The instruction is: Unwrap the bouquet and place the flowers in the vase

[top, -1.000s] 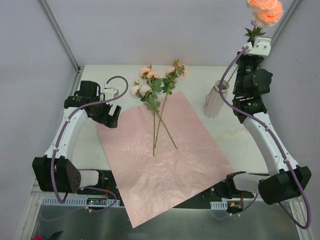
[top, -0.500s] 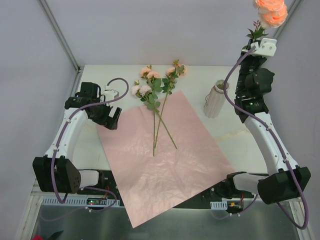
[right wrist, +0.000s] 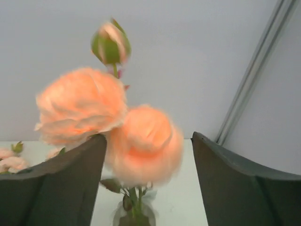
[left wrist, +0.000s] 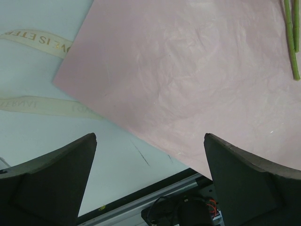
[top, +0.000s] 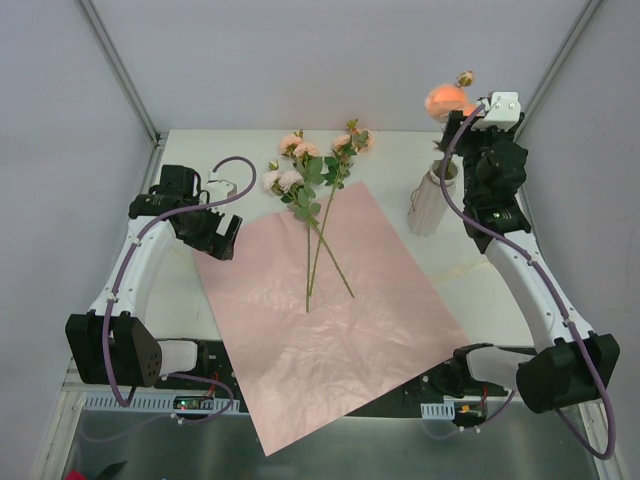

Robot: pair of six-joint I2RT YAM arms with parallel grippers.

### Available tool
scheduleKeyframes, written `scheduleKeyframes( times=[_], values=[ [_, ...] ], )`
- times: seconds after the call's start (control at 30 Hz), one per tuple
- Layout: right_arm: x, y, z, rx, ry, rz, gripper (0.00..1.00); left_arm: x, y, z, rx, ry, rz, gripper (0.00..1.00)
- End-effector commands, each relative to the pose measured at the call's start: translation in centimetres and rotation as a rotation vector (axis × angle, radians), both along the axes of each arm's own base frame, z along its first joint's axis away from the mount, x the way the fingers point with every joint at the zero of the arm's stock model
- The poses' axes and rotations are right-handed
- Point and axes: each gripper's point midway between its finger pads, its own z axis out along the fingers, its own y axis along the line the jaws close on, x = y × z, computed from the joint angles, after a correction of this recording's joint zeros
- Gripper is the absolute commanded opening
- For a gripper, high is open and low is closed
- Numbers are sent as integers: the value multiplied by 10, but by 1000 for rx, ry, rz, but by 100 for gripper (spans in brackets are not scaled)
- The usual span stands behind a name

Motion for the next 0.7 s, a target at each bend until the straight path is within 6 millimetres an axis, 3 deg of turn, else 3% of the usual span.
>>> scheduleKeyframes(
  times=[0.0, 0.1, 0.23, 0.3, 0.33, 0.37, 0.4, 0.43, 0.47, 0.5, 0.53, 0.57, 0.6, 0.67],
  values=[
    [-39, 11, 49, 54, -80, 109, 82, 3, 3, 9, -4, -11, 15, 98],
    [-66, 16, 70, 86, -128, 149, 94, 3, 4, 11, 0, -17, 19, 98],
    [-93, 46, 101, 58, -118, 243, 97, 6, 8, 11, 19, -16, 34, 99],
    [-95, 63, 100, 31, -84, 288, 97, 11, 13, 13, 39, -23, 63, 99],
    [-99, 84, 88, 1, -31, 348, 97, 13, 14, 14, 45, -26, 74, 99],
    [-104, 90, 96, -6, -21, 362, 97, 14, 16, 15, 49, -31, 89, 99],
    [-96, 107, 81, -50, 43, 382, 97, 14, 17, 16, 52, -37, 93, 99],
    [-104, 133, 62, -105, 130, 445, 97, 14, 16, 16, 48, -39, 86, 99],
    [-107, 143, 65, -133, 154, 460, 97, 13, 16, 18, 47, -48, 73, 99],
    [-94, 166, 38, -198, 250, 483, 97, 13, 16, 17, 50, -46, 74, 99],
    [-100, 181, 6, -251, 377, 519, 97, 13, 16, 17, 49, -43, 75, 99],
    [-100, 198, -10, -256, 441, 579, 97, 13, 17, 16, 52, -41, 78, 99],
    [-94, 215, -42, -265, 535, 610, 97, 13, 18, 15, 57, -38, 82, 99],
    [-100, 244, -78, -209, 628, 731, 97, 15, 20, 13, 65, -40, 99, 99]
  ],
)
